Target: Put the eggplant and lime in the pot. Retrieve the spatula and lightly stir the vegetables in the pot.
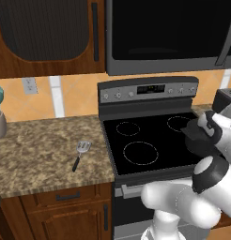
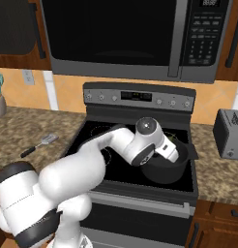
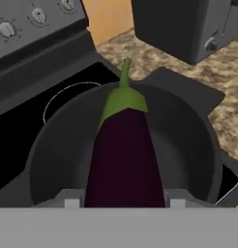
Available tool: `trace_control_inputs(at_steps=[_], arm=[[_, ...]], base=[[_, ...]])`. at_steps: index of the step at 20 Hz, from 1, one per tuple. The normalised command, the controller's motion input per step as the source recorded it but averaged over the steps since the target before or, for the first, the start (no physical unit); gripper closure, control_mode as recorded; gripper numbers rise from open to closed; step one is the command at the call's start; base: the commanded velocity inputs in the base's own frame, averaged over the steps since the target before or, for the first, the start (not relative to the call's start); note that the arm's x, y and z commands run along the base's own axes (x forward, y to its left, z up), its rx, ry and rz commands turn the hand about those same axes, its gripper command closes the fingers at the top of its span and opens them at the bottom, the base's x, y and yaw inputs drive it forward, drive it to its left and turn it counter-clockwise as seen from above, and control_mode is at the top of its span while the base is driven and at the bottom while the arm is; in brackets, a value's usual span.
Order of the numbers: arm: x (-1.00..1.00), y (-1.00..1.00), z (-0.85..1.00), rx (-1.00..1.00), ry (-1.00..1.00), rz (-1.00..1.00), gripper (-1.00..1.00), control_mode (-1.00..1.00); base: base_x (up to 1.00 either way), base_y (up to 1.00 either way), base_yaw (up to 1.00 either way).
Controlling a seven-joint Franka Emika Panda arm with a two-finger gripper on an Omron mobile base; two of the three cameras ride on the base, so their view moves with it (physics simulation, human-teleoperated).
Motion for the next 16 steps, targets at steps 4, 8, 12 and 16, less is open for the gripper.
trace_control_inputs(at_steps=[4,8,12,16], arm=[[0.34,-0.08,-0.29,0.0,0.14,0.0,1.0,-1.0],[0.15,-0.12,-0.38,0.02,0.08,0.0,1.0,-1.0],[0.3,-0.08,-0.44,0.01,0.08,0.0,-1.0,-1.0],[0.09,-0.14,-0.13,0.0,0.03,0.01,-1.0,-1.0]], base=[[0.0,0.0,0.0],[0.0,0.0,0.0],[0.0,0.0,0.0],[0.0,0.0,0.0]])
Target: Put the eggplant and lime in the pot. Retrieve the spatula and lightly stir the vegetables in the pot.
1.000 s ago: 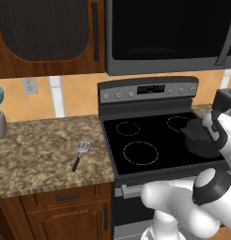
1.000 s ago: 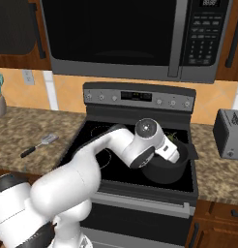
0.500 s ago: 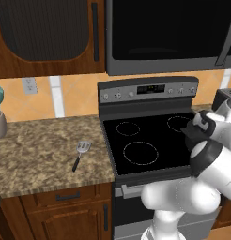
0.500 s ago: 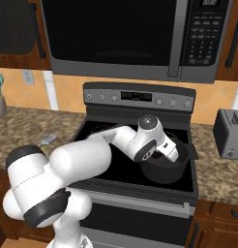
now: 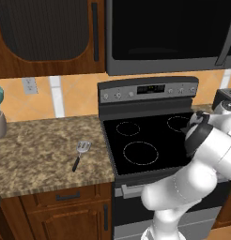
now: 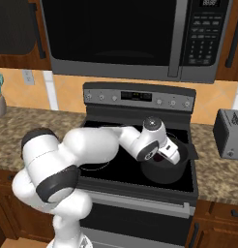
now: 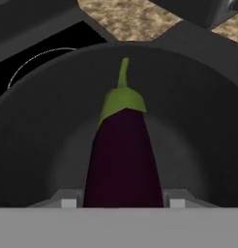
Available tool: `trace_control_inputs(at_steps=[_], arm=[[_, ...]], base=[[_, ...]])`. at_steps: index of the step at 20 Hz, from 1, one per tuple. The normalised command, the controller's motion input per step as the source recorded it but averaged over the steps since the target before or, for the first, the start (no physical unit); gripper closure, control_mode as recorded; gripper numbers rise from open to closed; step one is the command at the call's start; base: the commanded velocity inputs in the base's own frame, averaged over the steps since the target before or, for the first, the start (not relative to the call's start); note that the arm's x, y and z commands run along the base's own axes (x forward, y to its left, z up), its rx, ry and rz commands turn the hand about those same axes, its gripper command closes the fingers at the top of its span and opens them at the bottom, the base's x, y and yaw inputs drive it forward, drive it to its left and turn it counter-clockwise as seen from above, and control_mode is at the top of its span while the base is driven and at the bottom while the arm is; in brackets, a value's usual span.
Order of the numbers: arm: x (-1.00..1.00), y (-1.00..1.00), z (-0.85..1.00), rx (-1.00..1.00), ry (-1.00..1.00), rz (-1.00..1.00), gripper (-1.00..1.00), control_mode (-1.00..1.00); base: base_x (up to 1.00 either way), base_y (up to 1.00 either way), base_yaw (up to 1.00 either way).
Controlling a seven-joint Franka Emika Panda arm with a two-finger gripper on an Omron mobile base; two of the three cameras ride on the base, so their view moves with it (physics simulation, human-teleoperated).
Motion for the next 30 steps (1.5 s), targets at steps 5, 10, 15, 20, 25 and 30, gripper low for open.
trace_control_inputs(at_steps=[5,10,15,20,25,30], arm=[[-0.19,-0.01,0.3,0.0,0.0,0.05,-1.0,-1.0],[-0.52,0.16,0.59,0.0,0.0,0.06,-1.0,-1.0],[-0.91,0.92,0.41,-0.05,0.0,0.21,-1.0,-1.0],[-0.63,1.0,0.09,-0.15,0.02,0.27,-1.0,-1.0],[-0.39,1.0,0.01,-0.24,0.0,0.19,-1.0,-1.0],[-0.11,1.0,0.0,-0.36,-0.01,0.07,-1.0,-1.0]], base=[[0.0,0.0,0.0],[0.0,0.0,0.0],[0.0,0.0,0.0],[0.0,0.0,0.0],[0.0,0.0,0.0],[0.0,0.0,0.0]])
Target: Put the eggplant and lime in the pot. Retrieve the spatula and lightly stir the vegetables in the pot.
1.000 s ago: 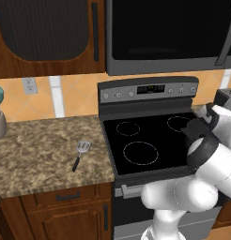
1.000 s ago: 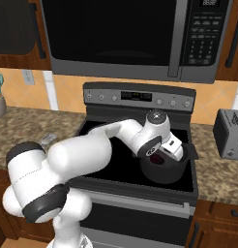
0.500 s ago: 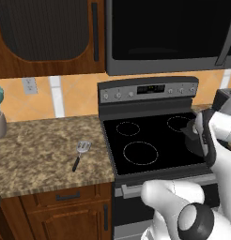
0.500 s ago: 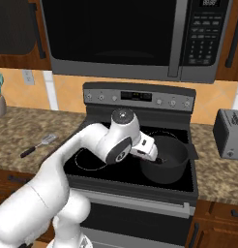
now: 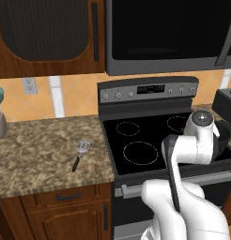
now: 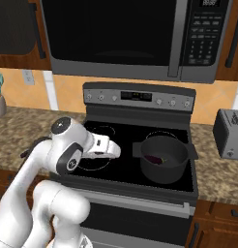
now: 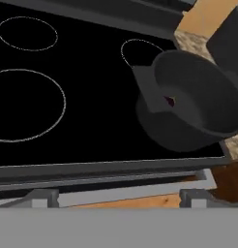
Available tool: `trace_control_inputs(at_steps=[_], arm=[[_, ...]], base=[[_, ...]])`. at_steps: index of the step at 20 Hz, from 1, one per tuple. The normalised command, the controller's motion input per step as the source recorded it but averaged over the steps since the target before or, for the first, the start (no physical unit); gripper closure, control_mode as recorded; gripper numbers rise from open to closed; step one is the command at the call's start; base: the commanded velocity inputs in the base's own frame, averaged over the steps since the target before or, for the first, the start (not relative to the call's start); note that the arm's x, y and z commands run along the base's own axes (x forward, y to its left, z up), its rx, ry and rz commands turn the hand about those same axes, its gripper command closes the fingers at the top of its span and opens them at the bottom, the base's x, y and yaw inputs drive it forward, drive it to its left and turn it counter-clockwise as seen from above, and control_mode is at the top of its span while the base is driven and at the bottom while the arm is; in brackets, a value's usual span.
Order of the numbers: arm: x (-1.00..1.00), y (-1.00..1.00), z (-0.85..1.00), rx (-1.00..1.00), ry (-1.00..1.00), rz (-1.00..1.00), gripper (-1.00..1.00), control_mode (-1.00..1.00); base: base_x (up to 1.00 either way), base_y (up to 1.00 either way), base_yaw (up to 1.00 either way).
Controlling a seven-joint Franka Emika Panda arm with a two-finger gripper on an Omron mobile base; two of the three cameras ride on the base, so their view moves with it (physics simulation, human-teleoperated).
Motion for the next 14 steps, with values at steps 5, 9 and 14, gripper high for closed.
trace_control_inputs(at_steps=[5,9,14], arm=[[-0.01,0.98,0.0,-0.22,0.01,0.47,-1.0,-1.0],[0.0,0.69,0.0,-0.12,0.08,0.73,-1.0,-1.0],[0.0,0.69,-0.32,-0.17,0.07,0.75,-1.0,-1.0]], base=[[0.0,0.0,0.0],[0.0,0.0,0.0],[0.0,0.0,0.0]])
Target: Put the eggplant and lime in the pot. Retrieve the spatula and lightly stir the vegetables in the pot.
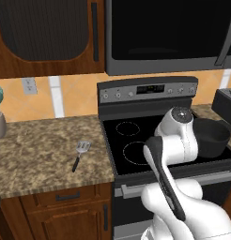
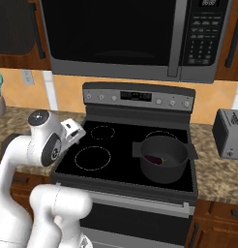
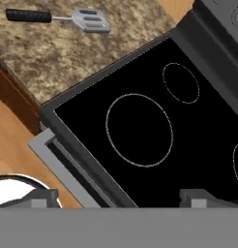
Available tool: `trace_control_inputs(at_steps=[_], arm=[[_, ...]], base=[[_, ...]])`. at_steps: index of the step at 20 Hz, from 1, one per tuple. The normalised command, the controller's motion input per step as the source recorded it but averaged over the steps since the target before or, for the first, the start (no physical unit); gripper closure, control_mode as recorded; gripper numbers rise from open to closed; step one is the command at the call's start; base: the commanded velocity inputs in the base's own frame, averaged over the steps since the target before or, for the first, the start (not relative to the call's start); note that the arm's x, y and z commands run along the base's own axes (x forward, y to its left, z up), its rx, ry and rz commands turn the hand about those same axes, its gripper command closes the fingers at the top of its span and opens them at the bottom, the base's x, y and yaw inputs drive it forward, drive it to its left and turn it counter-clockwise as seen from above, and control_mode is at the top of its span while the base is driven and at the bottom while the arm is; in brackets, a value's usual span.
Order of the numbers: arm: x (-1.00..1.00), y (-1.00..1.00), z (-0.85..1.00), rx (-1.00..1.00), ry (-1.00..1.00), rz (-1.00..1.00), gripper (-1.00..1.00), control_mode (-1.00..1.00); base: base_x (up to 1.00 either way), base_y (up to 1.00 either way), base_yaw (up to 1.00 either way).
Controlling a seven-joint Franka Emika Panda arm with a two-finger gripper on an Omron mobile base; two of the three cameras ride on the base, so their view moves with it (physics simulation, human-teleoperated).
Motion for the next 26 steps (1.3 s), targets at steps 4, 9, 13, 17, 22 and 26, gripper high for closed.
trace_control_inputs(at_steps=[4,9,13,17,22,26], arm=[[0.0,0.84,-0.36,-0.24,0.09,0.66,-1.0,-1.0],[0.0,1.0,-0.07,-0.43,0.04,0.44,-1.0,-1.0],[0.0,1.0,0.0,-0.55,0.03,0.26,-1.0,-1.0],[0.0,0.95,0.0,-0.44,0.03,0.26,-1.0,-1.0],[0.12,0.75,0.0,-0.29,0.0,0.32,-1.0,-1.0],[0.41,0.48,-0.05,-0.28,0.0,0.27,-1.0,-1.0]], base=[[0.0,0.0,0.0],[0.0,0.0,0.0],[0.0,0.0,0.0],[0.0,0.0,0.0],[0.0,0.0,0.0],[0.0,0.0,0.0]])
